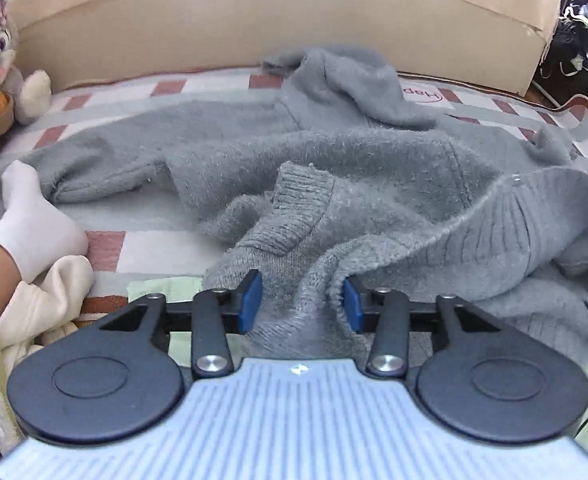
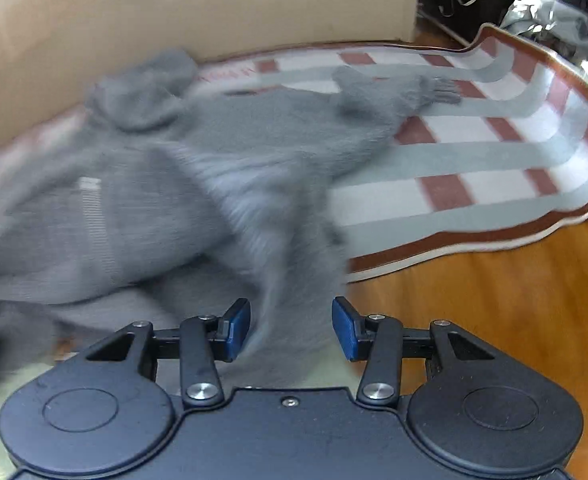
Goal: Fold clothes
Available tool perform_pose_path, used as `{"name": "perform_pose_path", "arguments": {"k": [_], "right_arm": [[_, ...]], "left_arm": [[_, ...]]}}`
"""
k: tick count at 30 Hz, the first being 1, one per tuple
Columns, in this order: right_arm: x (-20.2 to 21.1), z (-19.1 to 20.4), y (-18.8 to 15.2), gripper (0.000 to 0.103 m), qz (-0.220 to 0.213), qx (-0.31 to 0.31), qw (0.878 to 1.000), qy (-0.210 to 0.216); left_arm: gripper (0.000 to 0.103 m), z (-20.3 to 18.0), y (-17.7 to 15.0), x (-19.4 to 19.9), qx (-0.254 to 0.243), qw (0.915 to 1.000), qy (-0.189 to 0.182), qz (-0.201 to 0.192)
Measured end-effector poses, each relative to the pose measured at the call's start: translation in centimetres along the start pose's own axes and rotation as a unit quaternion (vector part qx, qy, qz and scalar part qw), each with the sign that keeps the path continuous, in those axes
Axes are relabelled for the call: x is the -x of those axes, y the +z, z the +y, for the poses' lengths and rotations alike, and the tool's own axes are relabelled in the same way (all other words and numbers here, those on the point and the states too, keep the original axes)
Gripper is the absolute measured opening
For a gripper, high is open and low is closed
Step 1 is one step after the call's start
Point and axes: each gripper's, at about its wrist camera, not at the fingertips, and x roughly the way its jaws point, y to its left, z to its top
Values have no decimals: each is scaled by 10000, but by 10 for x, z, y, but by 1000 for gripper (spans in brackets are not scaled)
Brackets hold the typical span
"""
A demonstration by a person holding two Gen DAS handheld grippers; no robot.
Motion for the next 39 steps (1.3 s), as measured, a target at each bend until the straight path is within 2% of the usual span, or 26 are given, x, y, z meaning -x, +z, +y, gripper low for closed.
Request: {"name": "perform_pose_path", "arguments": {"k": [3,4,8,10,13,15,16,17,18,21,23,25,26,27,29,31,34,37,38,39], "right_arm": [[10,-1,-21,54,-148,-430,9949,902],[7,-1,-27,55,-107,-558,9937,962],[-10,0,-46,55,153,-873,9942,608],[-16,2,-49,55,165,-978,9942,419],[-8,12,-46,55,-80,-839,9944,644],[-3,20,-44,57,-239,-650,9952,690],[0,25,-42,58,-311,-516,9960,662],[-4,30,-37,58,-320,-374,9972,561],[-10,35,-34,58,-309,-224,9981,475],[-37,51,-30,59,-160,247,9993,218],[-50,58,-33,59,48,329,9994,-3],[-49,58,-41,47,-111,293,9990,-303],[-45,55,-44,22,-252,240,9983,-475],[-39,49,-48,11,-376,116,9972,-633],[-24,29,-52,10,-493,-275,9955,-761],[-10,9,-55,7,-600,-593,9923,-911],[7,-14,-62,7,-741,-898,9855,-1233],[12,-27,-68,7,-840,-1075,9816,-1332],[13,-29,-69,7,-882,-1120,9812,-1300],[13,-30,-69,8,-870,-1133,9820,-1235]], "left_arm": [[45,-13,-6,-4,-434,9987,206,144],[49,-18,-9,-4,-560,9980,242,142],[67,-34,-18,-18,-656,9970,333,240],[70,-39,-22,-27,-707,9956,513,349],[71,-44,-27,-30,-884,9918,738,562],[71,-43,-29,-23,-853,9914,861,488],[60,-40,-30,-16,-710,9929,893,341],[29,-35,-30,-10,-504,9947,875,206],[12,-29,-28,-6,-270,9963,806,133],[11,-18,-17,2,56,9984,564,-55],[11,-13,-12,7,23,9977,615,-281],[11,-5,-8,11,209,9979,497,-369],[11,-1,-7,13,400,9978,374,-371],[11,4,-6,16,592,9974,227,-354],[13,13,-10,21,836,9961,-28,-280],[20,16,-16,21,936,9955,-57,-126],[24,16,-26,15,1077,9936,-176,277],[36,10,-40,16,1024,9936,-158,441],[47,7,-46,17,926,9946,-54,467],[52,3,-51,18,818,9954,60,505]]}}
